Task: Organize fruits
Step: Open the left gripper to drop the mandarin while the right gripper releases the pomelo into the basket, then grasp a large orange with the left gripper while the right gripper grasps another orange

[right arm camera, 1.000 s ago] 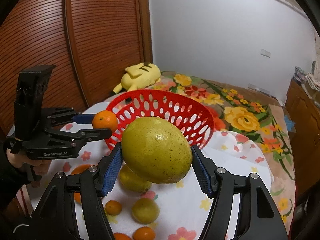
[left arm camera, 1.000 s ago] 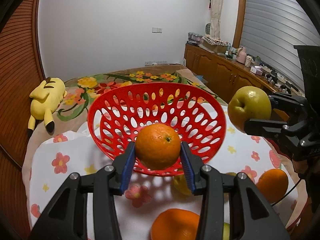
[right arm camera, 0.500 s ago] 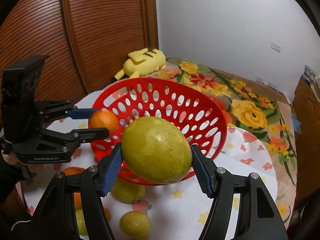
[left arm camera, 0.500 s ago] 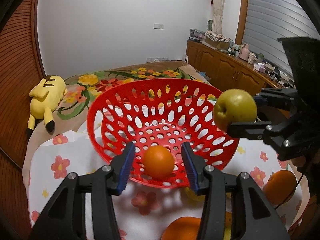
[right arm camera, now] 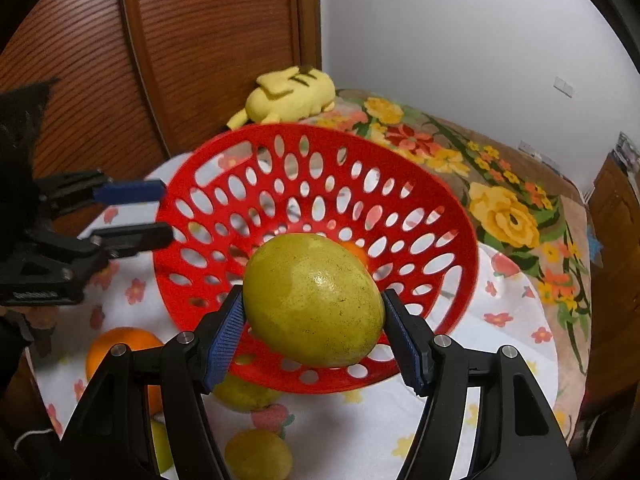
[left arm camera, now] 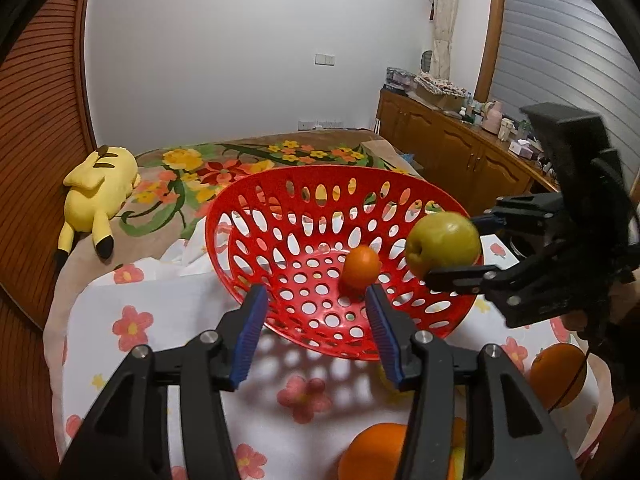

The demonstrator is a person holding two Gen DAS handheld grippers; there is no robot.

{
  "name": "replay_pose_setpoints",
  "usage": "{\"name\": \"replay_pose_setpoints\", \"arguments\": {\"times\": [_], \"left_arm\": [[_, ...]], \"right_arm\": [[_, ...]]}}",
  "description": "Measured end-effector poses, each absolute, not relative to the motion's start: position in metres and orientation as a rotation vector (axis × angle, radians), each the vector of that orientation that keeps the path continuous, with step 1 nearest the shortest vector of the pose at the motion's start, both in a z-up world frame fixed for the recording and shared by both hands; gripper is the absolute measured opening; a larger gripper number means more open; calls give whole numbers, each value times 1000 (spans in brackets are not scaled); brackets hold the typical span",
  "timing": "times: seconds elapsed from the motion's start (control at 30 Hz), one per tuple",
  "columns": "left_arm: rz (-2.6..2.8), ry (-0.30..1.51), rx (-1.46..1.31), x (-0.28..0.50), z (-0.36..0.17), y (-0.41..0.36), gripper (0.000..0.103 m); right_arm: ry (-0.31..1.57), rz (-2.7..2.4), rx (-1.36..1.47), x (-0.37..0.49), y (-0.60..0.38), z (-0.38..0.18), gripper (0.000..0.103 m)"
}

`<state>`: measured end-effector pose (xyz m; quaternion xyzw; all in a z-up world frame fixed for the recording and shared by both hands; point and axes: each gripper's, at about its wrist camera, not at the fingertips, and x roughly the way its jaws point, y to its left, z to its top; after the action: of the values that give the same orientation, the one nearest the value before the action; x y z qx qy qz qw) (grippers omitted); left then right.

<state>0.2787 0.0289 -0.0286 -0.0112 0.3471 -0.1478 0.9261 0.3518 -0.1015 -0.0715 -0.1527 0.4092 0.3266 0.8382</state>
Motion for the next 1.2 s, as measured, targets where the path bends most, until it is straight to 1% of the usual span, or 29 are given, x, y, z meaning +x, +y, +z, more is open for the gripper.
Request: {"name": "replay_pose_setpoints", "arguments": {"times": [0.3, 0.47, 0.77, 0.9, 0.97, 1.2], "left_arm": [[-307, 700, -33, 271, -27, 34, 54], [-302, 696, -38, 264, -27, 38, 56], [-303, 688, -41, 246, -26, 40, 58], [-306, 684, -40, 235, -26, 37, 60], [-310, 682, -46, 228, -26, 36, 61], [-318, 666, -43, 199, -23, 28, 64]], "right_arm": [[909, 676, -365, 356, -92, -81, 69], [898, 662, -373, 356, -91, -79, 69], [826, 663, -317, 345, -96, -43, 69], [774, 655, -264, 322, -112, -23, 70], [754, 650, -245, 309, -120, -15, 71], [692, 614, -186, 260, -149, 1, 72]]}}
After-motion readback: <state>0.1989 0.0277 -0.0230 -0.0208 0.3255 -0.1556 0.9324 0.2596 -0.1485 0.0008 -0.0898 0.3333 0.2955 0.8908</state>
